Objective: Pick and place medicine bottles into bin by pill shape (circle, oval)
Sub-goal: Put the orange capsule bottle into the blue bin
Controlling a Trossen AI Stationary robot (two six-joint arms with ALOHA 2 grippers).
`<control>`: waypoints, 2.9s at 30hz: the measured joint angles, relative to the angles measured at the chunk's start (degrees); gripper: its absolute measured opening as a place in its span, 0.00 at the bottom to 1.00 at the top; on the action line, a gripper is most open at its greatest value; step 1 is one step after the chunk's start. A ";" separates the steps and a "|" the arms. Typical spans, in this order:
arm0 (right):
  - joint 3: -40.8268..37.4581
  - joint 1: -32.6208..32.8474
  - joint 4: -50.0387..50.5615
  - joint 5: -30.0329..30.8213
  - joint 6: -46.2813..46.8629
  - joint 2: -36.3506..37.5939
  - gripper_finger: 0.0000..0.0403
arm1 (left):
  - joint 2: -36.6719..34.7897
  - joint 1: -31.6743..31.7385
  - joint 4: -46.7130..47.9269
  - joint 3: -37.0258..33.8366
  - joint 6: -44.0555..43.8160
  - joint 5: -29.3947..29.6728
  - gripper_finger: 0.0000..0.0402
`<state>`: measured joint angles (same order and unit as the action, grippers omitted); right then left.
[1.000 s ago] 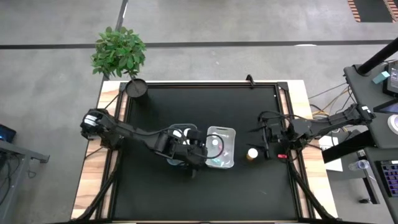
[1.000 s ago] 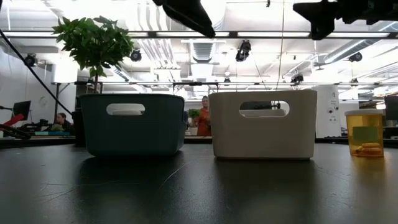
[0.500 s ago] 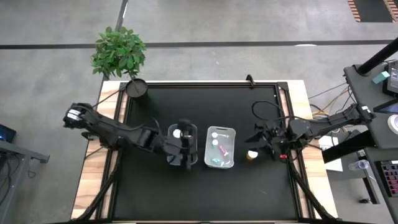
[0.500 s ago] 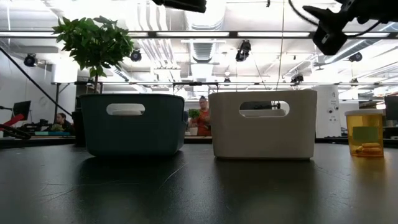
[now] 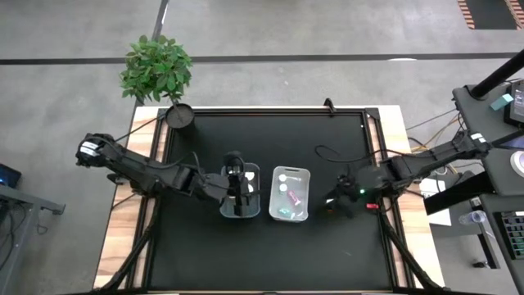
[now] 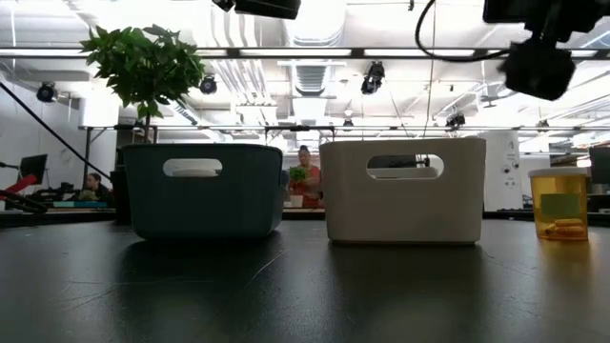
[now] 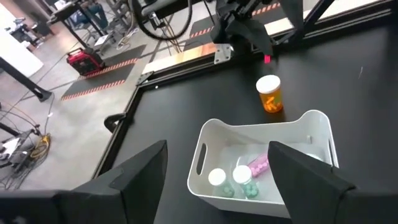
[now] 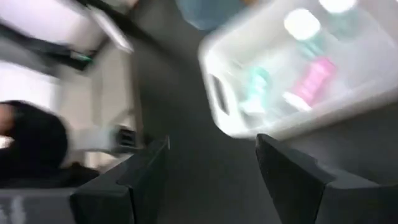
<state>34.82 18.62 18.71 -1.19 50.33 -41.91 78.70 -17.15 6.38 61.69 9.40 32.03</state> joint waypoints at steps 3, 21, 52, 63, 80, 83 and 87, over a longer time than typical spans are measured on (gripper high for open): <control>5.37 0.04 10.77 1.29 2.80 -5.15 0.57 | 0.00 -0.09 0.06 0.00 -1.10 0.00 0.65; 22.68 3.94 46.34 1.76 9.67 -26.28 0.58 | 0.00 -0.11 0.08 0.00 -1.61 -0.02 0.65; -21.22 19.77 0.11 25.07 -7.94 -6.17 0.81 | 0.00 -0.07 0.01 0.00 -3.16 -0.02 0.65; -26.11 19.77 -13.48 29.94 -12.70 -7.89 0.74 | 0.00 -0.07 -1.70 0.02 -3.09 0.29 0.65; -21.16 19.77 -7.58 29.50 -13.75 -7.65 0.43 | 0.00 -0.07 -2.08 0.04 -3.14 1.33 0.65; -15.76 19.75 2.23 29.81 -13.48 -7.67 0.44 | 0.00 -0.07 -2.67 0.04 -3.14 1.33 0.65; -8.11 19.75 12.69 32.72 -14.15 -7.63 0.45 | 0.00 -0.07 -4.16 0.04 -3.48 1.31 0.65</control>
<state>26.72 38.37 31.40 31.53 36.18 -49.54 78.70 -17.21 2.22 61.73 5.91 33.34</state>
